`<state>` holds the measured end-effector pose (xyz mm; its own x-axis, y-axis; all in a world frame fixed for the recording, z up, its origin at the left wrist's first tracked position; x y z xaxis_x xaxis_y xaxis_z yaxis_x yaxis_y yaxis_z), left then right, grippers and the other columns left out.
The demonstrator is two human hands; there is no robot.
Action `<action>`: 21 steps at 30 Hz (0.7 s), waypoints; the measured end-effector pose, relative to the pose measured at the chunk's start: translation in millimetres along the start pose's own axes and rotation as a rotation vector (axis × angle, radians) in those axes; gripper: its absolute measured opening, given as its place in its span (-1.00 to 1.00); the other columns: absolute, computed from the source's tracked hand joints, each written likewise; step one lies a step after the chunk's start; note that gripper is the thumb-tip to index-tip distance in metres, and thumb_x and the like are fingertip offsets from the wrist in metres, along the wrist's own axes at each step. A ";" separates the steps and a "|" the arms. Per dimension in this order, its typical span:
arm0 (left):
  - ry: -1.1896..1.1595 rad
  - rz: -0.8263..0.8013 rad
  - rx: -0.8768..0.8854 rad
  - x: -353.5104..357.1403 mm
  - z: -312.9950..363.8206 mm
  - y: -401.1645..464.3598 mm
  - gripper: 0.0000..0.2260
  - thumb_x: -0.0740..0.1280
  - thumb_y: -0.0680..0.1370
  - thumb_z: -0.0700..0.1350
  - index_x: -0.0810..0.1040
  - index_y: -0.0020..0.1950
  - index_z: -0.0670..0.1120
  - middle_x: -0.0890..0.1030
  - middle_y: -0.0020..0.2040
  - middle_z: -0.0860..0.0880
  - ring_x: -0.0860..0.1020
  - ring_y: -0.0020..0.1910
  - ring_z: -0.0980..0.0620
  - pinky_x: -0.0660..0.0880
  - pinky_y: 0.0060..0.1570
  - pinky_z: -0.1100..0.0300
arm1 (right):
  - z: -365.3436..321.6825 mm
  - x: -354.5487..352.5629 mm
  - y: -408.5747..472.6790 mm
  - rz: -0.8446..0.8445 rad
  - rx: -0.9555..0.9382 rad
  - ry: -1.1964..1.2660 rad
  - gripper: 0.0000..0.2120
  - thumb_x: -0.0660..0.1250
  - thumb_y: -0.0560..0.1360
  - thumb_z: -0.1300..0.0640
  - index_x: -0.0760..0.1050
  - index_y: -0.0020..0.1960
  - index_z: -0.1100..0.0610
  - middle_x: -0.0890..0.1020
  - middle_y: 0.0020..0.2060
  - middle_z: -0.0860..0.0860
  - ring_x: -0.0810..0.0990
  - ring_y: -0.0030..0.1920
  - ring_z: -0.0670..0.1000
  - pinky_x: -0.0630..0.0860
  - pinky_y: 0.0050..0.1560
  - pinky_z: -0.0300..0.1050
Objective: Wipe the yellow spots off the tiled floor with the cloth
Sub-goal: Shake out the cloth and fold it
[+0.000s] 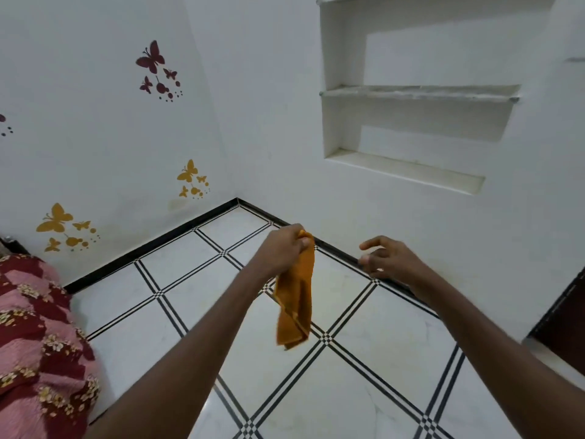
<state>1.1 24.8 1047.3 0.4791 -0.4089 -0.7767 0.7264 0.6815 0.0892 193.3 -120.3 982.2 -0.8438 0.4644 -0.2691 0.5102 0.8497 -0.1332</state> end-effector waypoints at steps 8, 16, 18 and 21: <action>0.085 -0.195 0.282 -52.0 34.7 18.8 -0.87 0.25 0.65 -0.03 0.57 0.13 0.02 0.60 0.07 -0.04 0.56 0.08 -0.06 0.53 0.05 0.05 | -52.8 69.9 -1.7 -0.274 -0.214 -0.096 -0.50 0.48 0.50 0.04 0.40 0.36 -0.24 0.47 0.25 -0.33 0.42 0.27 -0.32 0.38 0.28 -0.24; -0.123 -0.023 0.409 -145.0 64.8 23.2 -0.85 0.22 0.68 -0.02 0.56 0.03 -0.01 0.52 -0.17 0.10 0.53 -0.13 0.10 0.46 -0.16 0.24 | -57.4 37.5 3.5 -0.334 -0.101 0.011 -0.22 0.60 0.22 -0.27 0.53 0.33 0.04 0.70 0.18 0.00 0.71 0.13 0.13 0.67 0.04 0.01; -0.147 0.009 0.398 -155.1 61.2 27.3 -0.83 0.23 0.67 -0.01 0.58 0.01 0.00 0.54 -0.15 0.09 0.54 -0.11 0.09 0.48 -0.15 0.21 | -58.6 33.7 2.0 -0.391 -0.060 0.023 -0.40 0.53 0.38 -0.10 0.53 0.34 0.12 0.69 0.20 0.04 0.69 0.17 0.16 0.65 0.11 0.07; -0.138 0.108 0.313 -164.4 44.3 38.8 -0.82 0.25 0.65 0.02 0.62 -0.01 0.01 0.59 -0.10 0.02 0.58 -0.05 -0.01 0.53 -0.07 0.07 | -58.5 21.0 0.3 -0.326 -0.024 -0.075 -0.47 0.52 0.36 -0.10 0.61 0.26 0.12 0.70 0.18 0.04 0.69 0.16 0.14 0.66 0.09 0.05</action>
<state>-27.7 91.5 1206.1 0.6081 -0.4375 -0.6624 0.7733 0.5152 0.3696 165.9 -95.7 1032.3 -0.9469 0.1483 -0.2852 0.2105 0.9566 -0.2017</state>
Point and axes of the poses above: each hand's wrist, its own y-axis towards the middle knuckle, its own x-axis out of the palm, z = x × y, the point moved 5 cm from there along y, towards the middle knuckle
